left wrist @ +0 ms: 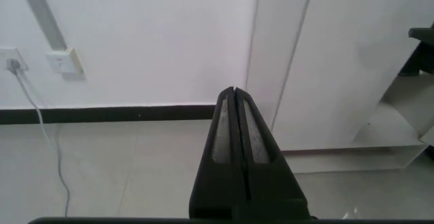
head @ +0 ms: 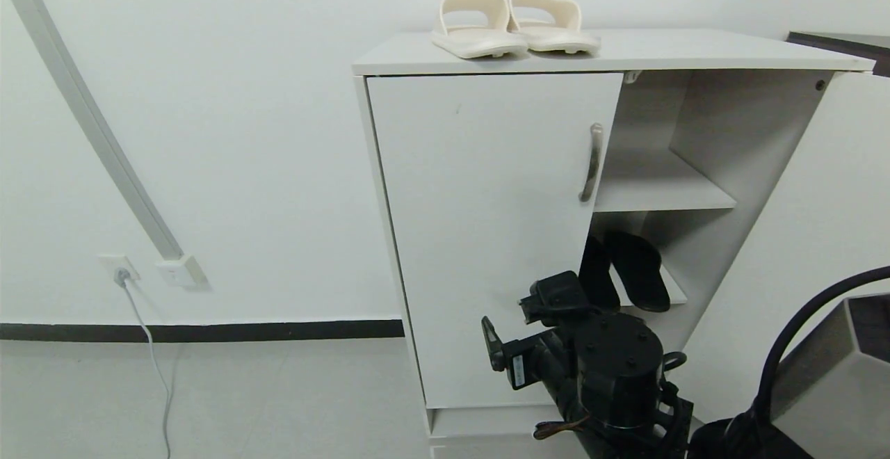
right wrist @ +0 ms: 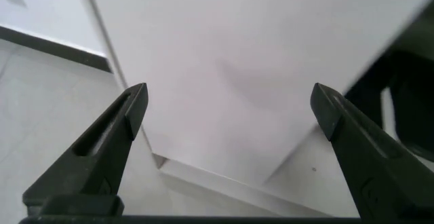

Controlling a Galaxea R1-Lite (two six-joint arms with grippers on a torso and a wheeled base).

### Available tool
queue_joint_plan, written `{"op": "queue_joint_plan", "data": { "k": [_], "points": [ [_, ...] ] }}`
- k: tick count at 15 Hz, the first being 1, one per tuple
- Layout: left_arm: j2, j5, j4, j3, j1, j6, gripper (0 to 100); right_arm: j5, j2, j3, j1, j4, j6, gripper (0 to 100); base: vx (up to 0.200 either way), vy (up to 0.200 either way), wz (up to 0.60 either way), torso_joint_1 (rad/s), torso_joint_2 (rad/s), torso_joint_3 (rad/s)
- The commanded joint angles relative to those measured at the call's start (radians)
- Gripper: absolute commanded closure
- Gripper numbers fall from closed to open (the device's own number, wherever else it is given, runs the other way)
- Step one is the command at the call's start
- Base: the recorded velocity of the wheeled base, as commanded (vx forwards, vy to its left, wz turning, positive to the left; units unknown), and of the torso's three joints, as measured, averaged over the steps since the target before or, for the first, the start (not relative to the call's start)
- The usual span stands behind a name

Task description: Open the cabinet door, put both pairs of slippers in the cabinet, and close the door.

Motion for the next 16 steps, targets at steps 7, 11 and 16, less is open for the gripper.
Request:
{"op": "queue_joint_plan", "data": {
  "k": [7, 11, 16],
  "points": [
    [0.001, 0.002, 0.000, 0.000, 0.001, -0.002, 100, 0.003, -0.011, -0.005, -0.018, -0.019, 0.000, 0, 0.000, 0.000, 0.00, 0.000, 0.00, 0.000],
    [0.001, 0.002, 0.000, 0.000, 0.001, -0.002, 100, 0.003, -0.011, 0.000, -0.020, -0.016, -0.009, 0, 0.000, 0.000, 0.00, 0.000, 0.00, 0.000],
    [0.001, 0.002, 0.000, 0.000, 0.001, -0.002, 100, 0.003, -0.010, 0.000, -0.018, -0.023, -0.020, 0, 0.000, 0.000, 0.00, 0.000, 0.00, 0.000]
  ]
}}
